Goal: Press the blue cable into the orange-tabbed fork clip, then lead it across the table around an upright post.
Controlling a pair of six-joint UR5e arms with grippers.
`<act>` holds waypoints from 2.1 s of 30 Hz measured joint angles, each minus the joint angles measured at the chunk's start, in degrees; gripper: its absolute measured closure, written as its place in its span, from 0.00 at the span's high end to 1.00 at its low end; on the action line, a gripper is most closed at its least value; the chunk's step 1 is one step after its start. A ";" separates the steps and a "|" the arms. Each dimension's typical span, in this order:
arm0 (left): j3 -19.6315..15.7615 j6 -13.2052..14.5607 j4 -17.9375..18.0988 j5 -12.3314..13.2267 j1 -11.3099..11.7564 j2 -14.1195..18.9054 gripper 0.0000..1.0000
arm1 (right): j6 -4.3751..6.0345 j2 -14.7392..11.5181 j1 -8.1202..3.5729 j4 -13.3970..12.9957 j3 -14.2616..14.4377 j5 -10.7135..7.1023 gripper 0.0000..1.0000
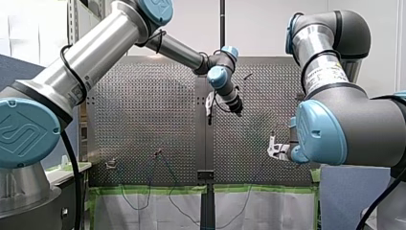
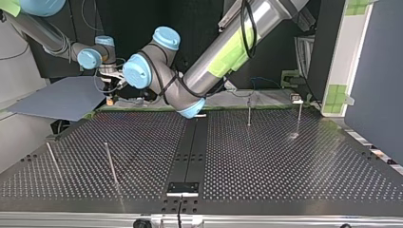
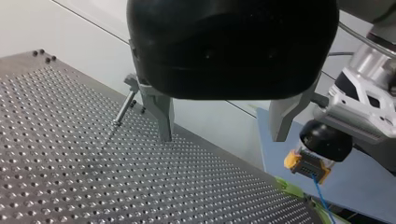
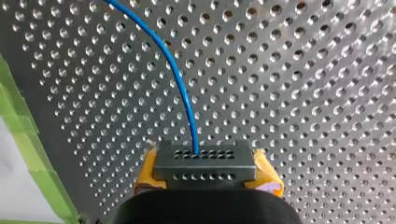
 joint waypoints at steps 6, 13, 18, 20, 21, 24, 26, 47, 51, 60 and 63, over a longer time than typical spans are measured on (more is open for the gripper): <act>0.00 0.09 0.00 -0.07 0.02 -0.08 1.00 | -0.02 -1.93 0.31 0.89 0.02 -0.09 0.00; 0.00 0.80 0.05 -0.53 0.02 -0.08 1.00 | 1.85 -5.34 -0.02 2.93 -0.01 -0.09 0.00; 0.00 2.07 0.07 -2.13 0.02 -0.08 1.00 | 3.83 -8.01 -0.06 3.33 -0.02 -0.31 0.00; 0.00 2.34 0.10 -3.04 0.02 -0.08 1.00 | 4.14 -9.09 -0.10 3.23 -0.02 -0.40 0.00; 0.00 2.40 0.12 -3.35 0.02 -0.08 1.00 | 4.19 -9.54 -0.17 3.16 -0.02 -0.44 0.00; 0.00 2.49 0.25 -3.95 0.02 -0.08 1.00 | 4.15 -11.05 -0.46 2.87 -0.02 -0.62 0.00; 0.00 2.48 0.30 -4.11 0.02 -0.08 1.00 | 4.10 -12.02 -0.56 2.50 -0.02 -0.77 0.00; 0.53 6.23 0.34 -8.98 -0.19 -0.01 1.00 | 4.46 -16.09 -1.27 -1.27 -0.21 -1.07 0.00; 0.59 6.57 0.40 -10.42 -0.23 0.00 1.00 | 4.49 -16.09 -1.32 -1.36 -0.22 -1.13 0.00; 1.50 6.84 1.11 -13.37 -0.50 0.00 1.00 | 4.49 -16.18 -1.37 -2.48 -0.25 -1.42 0.00; 1.74 7.06 1.13 -13.96 -0.56 0.01 1.00 | 4.48 -16.27 -1.37 -2.59 -0.27 -1.90 0.00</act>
